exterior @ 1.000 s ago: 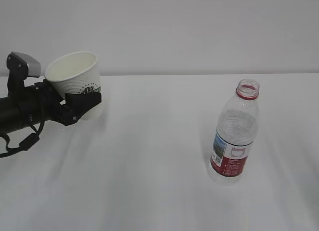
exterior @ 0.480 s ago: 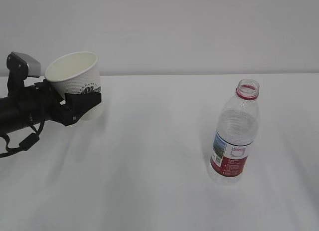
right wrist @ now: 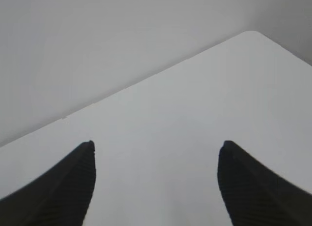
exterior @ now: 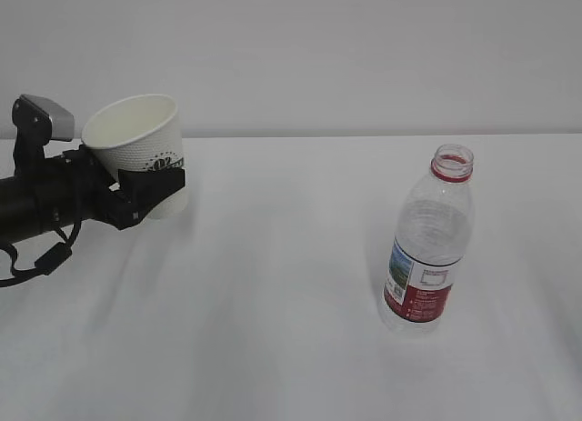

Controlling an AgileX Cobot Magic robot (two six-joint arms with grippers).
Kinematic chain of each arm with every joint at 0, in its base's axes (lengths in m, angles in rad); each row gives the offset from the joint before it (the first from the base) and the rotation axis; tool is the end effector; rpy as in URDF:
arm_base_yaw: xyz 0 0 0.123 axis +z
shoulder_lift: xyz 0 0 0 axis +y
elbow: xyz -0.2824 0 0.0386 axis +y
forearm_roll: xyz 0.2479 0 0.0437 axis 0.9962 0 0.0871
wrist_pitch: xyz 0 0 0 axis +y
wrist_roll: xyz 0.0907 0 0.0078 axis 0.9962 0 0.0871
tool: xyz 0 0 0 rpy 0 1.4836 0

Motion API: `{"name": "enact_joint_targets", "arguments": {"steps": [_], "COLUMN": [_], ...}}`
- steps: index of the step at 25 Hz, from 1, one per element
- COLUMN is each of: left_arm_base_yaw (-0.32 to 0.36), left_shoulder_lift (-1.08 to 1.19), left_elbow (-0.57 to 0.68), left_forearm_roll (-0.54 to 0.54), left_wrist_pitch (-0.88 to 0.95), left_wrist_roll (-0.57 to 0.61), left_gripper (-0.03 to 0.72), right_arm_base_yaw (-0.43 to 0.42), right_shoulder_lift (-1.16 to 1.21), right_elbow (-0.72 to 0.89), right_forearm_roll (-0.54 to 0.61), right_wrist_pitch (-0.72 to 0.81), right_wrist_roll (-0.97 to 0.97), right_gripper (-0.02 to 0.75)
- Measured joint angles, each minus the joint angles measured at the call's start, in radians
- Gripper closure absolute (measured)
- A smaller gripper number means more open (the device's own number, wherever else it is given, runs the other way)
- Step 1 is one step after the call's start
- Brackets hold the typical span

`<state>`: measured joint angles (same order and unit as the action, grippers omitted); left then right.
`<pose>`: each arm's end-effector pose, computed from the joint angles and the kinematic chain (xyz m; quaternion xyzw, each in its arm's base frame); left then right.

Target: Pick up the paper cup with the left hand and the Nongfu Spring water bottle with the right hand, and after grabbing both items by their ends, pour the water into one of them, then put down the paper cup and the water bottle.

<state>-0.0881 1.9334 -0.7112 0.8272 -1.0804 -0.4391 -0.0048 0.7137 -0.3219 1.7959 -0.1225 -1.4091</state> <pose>0.3229 -0.0878 0.1392 0.2593 0.7213 -0.2869 0.5747 0.1430 -0.0114 0.2533 0.1928 0.7904 0.0628 0.5781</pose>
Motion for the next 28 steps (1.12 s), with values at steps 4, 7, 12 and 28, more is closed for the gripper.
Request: {"name": "enact_joint_targets", "arguments": {"steps": [4,7,12,28], "left_arm_base_yaw": [0.000,0.000,0.000,0.000], "left_shoulder_lift": [0.000,0.000,0.000,0.000], "left_elbow": [0.000,0.000,0.000,0.000], "left_forearm_roll": [0.000,0.000,0.000,0.000], "left_wrist_pitch": [0.000,0.000,0.000,0.000], "left_wrist_roll": [0.000,0.000,0.000,0.000], "left_gripper": [0.157,0.157,0.157,0.157], "right_arm_base_yaw": [0.000,0.000,0.000,0.000], "right_shoulder_lift": [0.000,0.000,0.000,0.000], "right_elbow": [0.000,0.000,0.000,0.000], "right_forearm_roll": [-0.026,-0.029,-0.030,-0.112], "right_wrist_pitch": [-0.024,-0.045,-0.058,-0.306], "right_wrist_roll": [0.002,0.017,0.072,0.550], "right_gripper": [0.150,0.150,0.150,0.150]}}
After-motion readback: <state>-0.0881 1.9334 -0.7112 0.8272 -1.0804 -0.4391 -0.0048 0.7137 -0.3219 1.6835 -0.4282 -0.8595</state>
